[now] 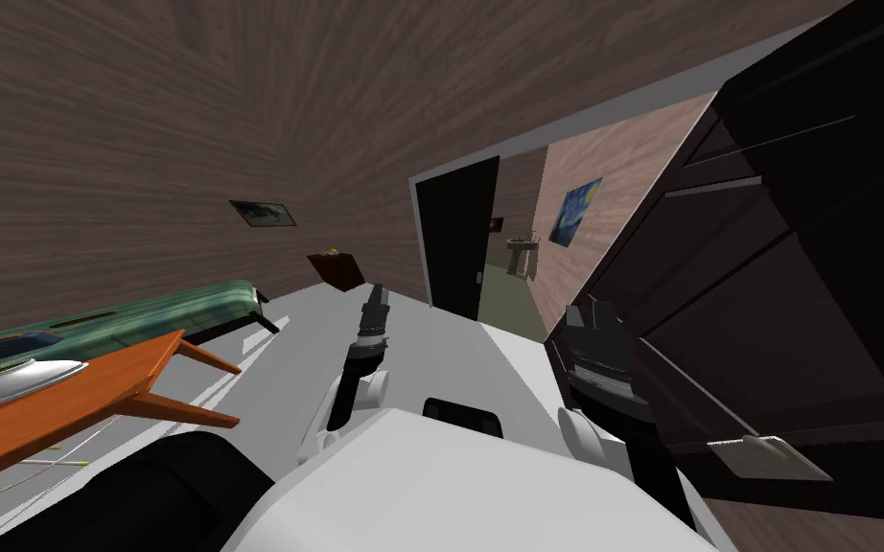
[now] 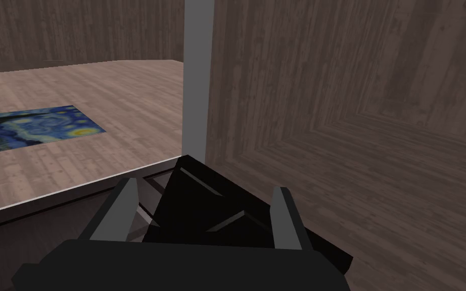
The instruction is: Pull the door open
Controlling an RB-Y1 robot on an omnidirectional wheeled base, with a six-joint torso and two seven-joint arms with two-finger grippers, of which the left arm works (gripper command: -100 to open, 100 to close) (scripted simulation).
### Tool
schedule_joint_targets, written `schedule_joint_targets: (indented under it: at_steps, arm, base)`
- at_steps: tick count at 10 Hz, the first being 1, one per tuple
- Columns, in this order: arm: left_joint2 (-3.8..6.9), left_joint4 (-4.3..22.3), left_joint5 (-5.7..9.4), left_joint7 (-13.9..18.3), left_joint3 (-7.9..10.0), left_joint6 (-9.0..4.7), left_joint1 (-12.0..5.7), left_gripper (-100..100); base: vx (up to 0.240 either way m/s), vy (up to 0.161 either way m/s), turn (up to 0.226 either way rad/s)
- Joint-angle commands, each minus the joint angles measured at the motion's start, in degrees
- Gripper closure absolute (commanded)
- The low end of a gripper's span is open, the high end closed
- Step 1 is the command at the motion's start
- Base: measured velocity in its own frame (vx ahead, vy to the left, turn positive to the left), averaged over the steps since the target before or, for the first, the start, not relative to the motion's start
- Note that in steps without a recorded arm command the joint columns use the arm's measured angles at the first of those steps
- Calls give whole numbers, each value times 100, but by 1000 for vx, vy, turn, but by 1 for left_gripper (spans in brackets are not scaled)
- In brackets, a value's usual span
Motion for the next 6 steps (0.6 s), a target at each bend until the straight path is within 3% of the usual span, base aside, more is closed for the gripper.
schedule_joint_targets:
  at_steps: [1, 6]
  arm:
    - [60, 203, 25, 45, -11, -50, -53, -100]
    - [201, 773, 94, 171, -42, -189, -202, -100]
  base:
    - [68, -45, -71]
    - [138, -46, -54]
